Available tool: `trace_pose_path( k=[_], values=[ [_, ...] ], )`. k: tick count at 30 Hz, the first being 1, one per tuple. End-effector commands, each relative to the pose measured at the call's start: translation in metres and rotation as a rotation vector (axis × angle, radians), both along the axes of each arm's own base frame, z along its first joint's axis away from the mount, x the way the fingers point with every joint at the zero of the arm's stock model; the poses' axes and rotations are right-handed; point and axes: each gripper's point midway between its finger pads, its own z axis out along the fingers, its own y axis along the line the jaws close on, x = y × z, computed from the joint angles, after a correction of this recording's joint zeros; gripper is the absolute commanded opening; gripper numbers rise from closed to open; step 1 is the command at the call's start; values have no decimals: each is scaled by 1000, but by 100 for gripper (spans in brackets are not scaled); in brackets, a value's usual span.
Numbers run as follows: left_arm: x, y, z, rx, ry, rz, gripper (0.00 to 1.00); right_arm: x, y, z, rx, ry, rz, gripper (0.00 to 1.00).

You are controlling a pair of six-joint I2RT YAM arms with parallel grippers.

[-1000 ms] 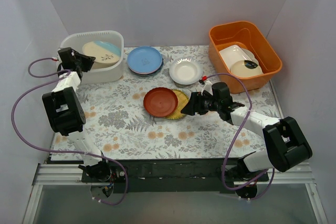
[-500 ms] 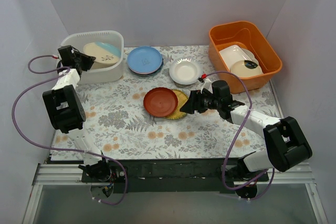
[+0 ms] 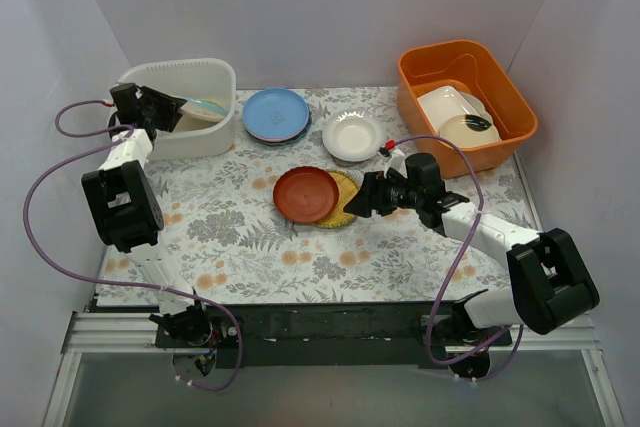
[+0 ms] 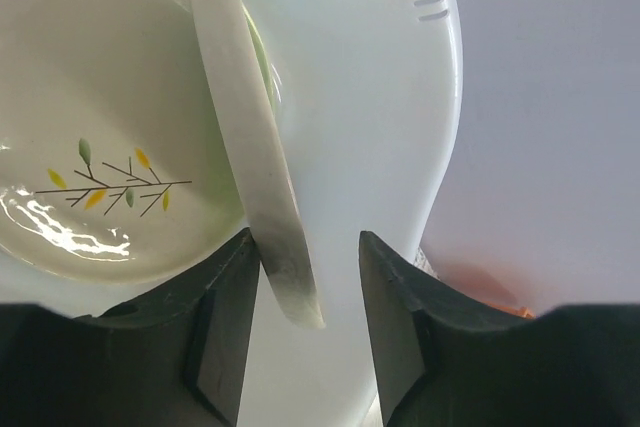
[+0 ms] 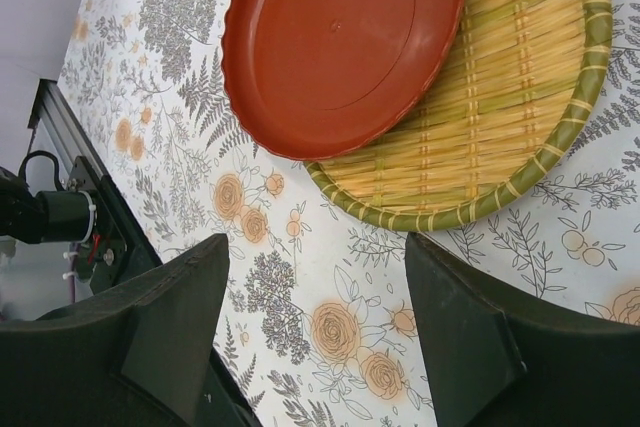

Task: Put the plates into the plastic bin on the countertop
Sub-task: Place the plate in the plastic bin.

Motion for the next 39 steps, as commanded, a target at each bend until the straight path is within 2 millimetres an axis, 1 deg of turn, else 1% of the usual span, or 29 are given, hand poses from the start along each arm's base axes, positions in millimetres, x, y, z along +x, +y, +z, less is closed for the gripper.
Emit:
trace_pose_path(
  k=[1,7,9,13,15,16,18,22,28,29,32,33,34,36,39],
  values=[
    [4,-7,20,-4,-40,-34,45,2,1,14,11,-49,-2,79],
    [2,-7,16,-2,-30,-31,53,2,0,13,3,-50,-1,79],
    [1,-7,19,2,-34,-31,56,3,0,12,0,-49,-1,79],
    [-2,-3,23,25,-25,-19,66,4,2,13,11,-51,6,79],
    [-4,-2,24,35,-15,-16,68,5,4,12,16,-49,8,79],
    [-5,1,24,47,-5,-8,71,4,5,13,22,-50,17,79],
    [-7,0,28,55,-5,-10,73,5,6,12,25,-45,22,79],
    [-14,1,29,79,17,-7,75,5,8,11,29,-44,32,79],
    [-21,13,32,172,58,20,77,2,9,8,45,-33,37,79],
    [-19,14,37,187,53,24,77,1,9,8,46,-30,37,79],
    [-18,13,40,209,63,17,78,-1,8,7,46,-27,36,79],
    [-16,13,46,220,53,19,79,-1,8,8,46,-30,37,79],
    [-17,13,46,231,63,16,79,-1,7,9,45,-34,36,79],
    [-13,11,52,251,59,18,80,-2,5,9,43,-37,30,79],
    [-10,6,54,271,62,7,80,-5,3,8,40,-33,24,79]
  ],
)
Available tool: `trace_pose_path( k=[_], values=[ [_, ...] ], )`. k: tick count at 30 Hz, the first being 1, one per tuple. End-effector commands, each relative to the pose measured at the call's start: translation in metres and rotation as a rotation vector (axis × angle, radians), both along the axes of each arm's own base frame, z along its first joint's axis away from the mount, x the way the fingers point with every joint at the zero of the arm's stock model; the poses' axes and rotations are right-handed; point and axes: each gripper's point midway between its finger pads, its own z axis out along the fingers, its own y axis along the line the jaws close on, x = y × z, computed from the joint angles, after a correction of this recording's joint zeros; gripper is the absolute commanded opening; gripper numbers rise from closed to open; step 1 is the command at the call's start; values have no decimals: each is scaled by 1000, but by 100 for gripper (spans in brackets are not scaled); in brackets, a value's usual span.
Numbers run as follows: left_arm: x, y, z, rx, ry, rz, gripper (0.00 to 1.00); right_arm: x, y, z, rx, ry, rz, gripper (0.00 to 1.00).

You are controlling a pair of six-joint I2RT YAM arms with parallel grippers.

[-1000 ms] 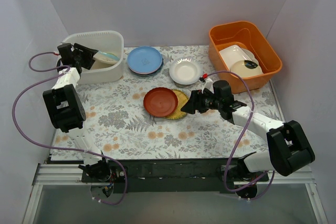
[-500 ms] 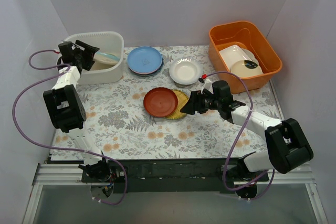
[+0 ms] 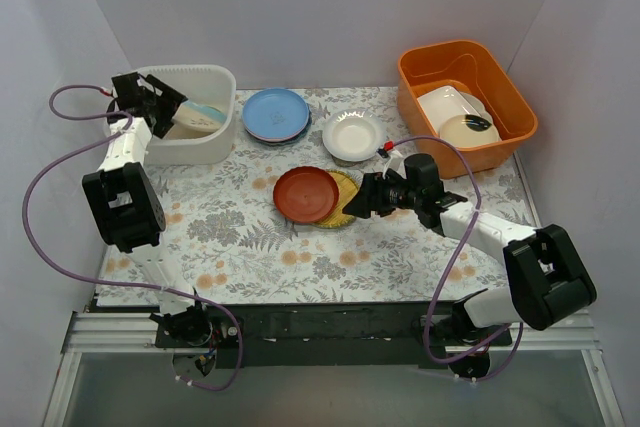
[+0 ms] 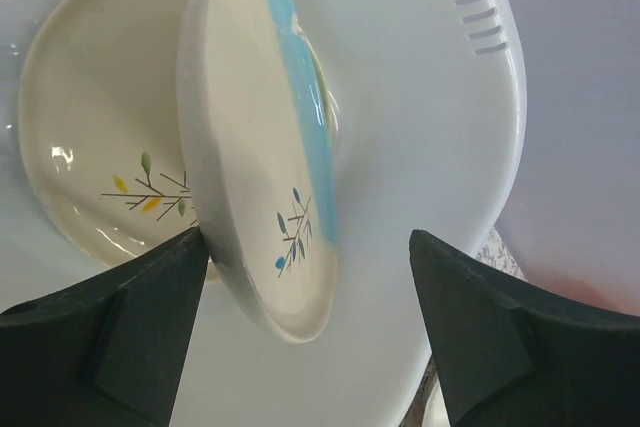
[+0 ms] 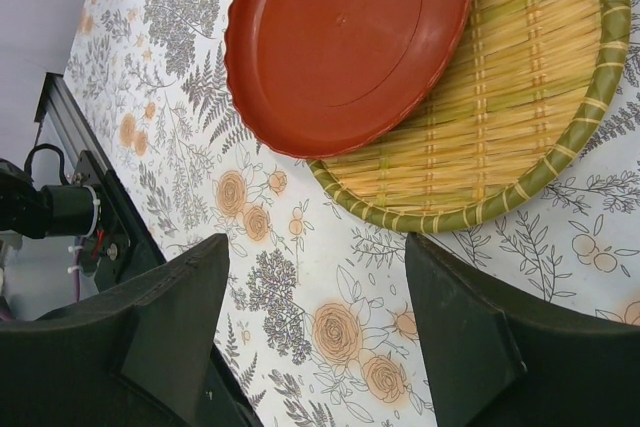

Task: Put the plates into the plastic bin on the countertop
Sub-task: Place the plate in the plastic bin.

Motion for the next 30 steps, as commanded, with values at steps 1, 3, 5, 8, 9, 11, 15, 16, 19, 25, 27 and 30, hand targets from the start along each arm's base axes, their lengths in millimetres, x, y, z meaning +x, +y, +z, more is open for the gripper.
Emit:
trace_pose_path(
  k=[1,3,5,8,9,11,15,16,19,25,27,30],
  values=[
    [2,1,50,93,-70,1,80,-4,0,11,29,-44,4,79],
    [5,-6,52,95,-72,-8,81,-6,-1,10,30,-39,-1,79],
    [8,-11,55,151,-66,2,81,-7,-2,8,27,-36,-2,79],
    [10,-16,62,225,-61,25,82,-8,-4,6,19,-35,-9,79],
    [10,-17,64,237,-64,29,82,-7,-4,7,20,-36,-9,79],
    [12,-21,67,273,-64,42,82,-8,-4,6,19,-32,-7,79],
    [13,-26,65,287,-51,33,82,-6,-3,7,20,-37,-5,79],
    [13,-26,64,290,-45,30,82,-6,-3,6,18,-35,-4,79],
    [13,-24,63,311,-23,32,83,-5,0,8,30,-37,2,78],
    [12,-20,59,347,20,15,83,-3,5,8,44,-30,23,78],
    [11,-20,52,354,46,3,83,-2,6,6,45,-28,26,78],
    [9,-20,38,359,90,-7,83,-2,7,6,48,-28,31,78]
  ],
)
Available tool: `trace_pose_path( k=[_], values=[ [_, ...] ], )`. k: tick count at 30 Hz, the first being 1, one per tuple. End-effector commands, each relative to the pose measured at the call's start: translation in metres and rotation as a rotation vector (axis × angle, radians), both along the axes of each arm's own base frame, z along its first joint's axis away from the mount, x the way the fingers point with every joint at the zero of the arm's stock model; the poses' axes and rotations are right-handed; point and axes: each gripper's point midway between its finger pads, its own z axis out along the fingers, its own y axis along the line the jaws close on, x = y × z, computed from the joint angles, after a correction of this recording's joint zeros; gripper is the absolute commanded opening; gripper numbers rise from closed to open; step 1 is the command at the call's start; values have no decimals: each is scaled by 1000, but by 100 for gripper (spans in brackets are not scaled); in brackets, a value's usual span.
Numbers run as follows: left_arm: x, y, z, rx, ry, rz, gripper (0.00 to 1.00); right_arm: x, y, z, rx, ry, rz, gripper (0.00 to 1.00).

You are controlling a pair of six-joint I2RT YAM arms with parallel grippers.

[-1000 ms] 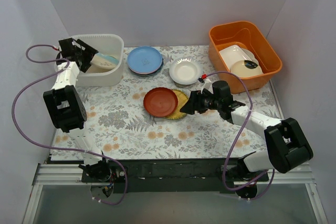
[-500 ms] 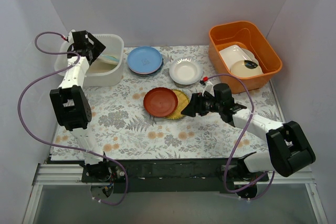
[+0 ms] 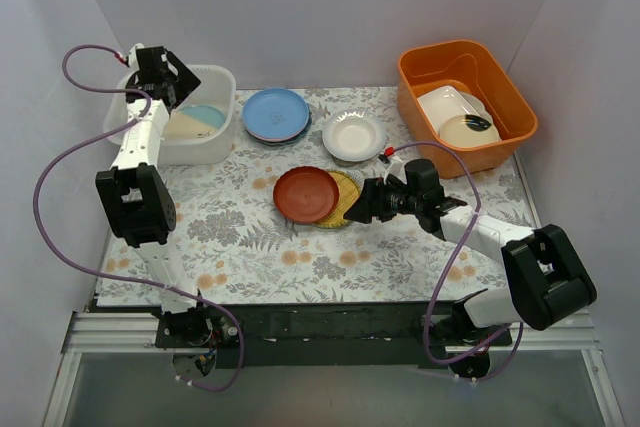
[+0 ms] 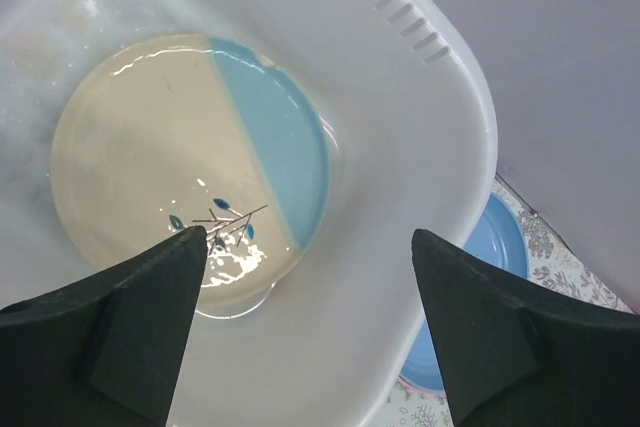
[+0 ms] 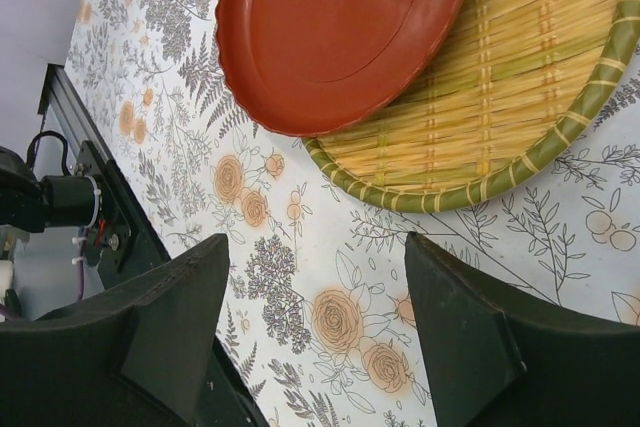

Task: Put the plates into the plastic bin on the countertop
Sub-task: Place the plate in the plastic bin, then pick up the plate at the center of the board.

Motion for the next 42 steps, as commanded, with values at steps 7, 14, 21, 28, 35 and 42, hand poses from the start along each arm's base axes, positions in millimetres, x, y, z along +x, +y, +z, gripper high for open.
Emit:
trace_pose_path(
  k=[7,14,21,28,35,42],
  values=[
    [-9,-8,-8,2,39,-32,83,6,7,18,46,-64,22,78],
    [-15,-38,10,-23,-14,-106,83,6,6,18,41,-60,7,78],
    [-36,-81,31,-61,-105,-209,84,9,2,18,25,-62,-27,81],
    [-85,-142,54,-88,-203,-376,98,13,0,21,13,-79,-48,91],
    [-139,-171,27,-146,-176,-508,98,22,8,19,27,-69,-34,92],
    [-191,-188,-23,-212,-151,-570,98,29,18,7,29,-37,6,91]
  ],
)
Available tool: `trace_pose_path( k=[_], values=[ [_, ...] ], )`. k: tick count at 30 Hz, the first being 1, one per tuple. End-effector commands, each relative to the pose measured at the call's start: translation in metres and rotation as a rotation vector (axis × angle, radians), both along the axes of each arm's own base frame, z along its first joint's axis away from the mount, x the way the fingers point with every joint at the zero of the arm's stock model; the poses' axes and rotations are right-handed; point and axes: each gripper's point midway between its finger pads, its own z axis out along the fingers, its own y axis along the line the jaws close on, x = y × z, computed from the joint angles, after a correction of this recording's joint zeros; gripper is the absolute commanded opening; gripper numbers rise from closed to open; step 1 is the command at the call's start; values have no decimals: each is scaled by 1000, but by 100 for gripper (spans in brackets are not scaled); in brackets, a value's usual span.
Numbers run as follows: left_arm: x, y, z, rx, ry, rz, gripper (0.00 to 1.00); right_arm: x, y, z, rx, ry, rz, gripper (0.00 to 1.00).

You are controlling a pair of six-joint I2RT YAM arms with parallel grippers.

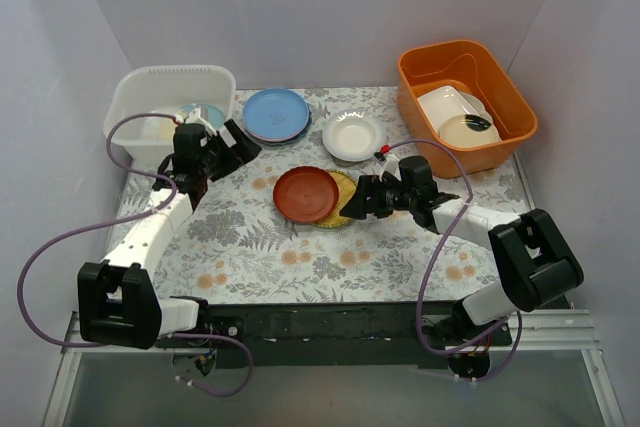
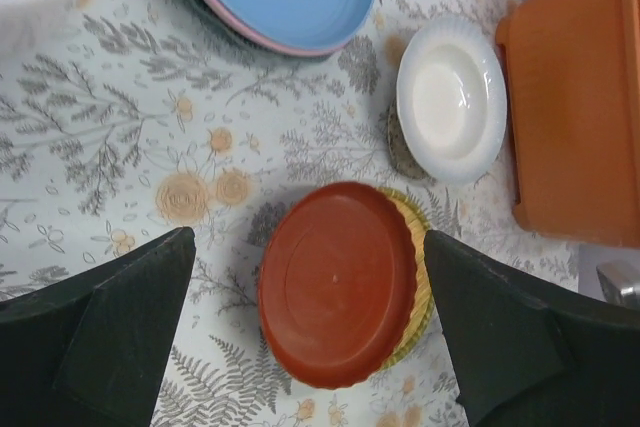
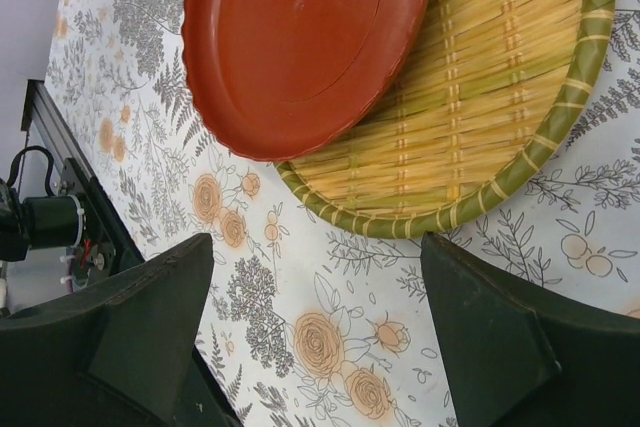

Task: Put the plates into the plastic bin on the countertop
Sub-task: Pick up the plate at the center of the board.

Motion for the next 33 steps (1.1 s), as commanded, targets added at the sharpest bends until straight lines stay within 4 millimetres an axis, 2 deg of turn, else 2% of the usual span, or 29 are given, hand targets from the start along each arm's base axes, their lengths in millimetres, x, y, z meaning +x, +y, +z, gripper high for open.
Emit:
trace_pose_path(
  k=[1,7,13,16,21,26,33],
  values=[
    [-30,-20,-12,-63,-30,-81,98,15,16,15,44,-44,42,91],
    [-48,-33,-54,-45,52,-103,93,17,17,12,44,-42,42,91],
    [-48,-38,-64,-39,68,-117,90,12,12,12,35,-41,34,91],
    [-51,-39,-73,-43,82,-122,90,10,9,18,36,-56,22,91],
    [-51,-44,-90,-51,121,-141,89,5,1,16,16,-59,-11,91],
    [-49,-50,-94,-61,123,-160,89,4,-4,17,3,-66,-31,91],
    [-55,-53,-108,-62,148,-169,89,7,0,15,6,-54,-26,90]
  ],
)
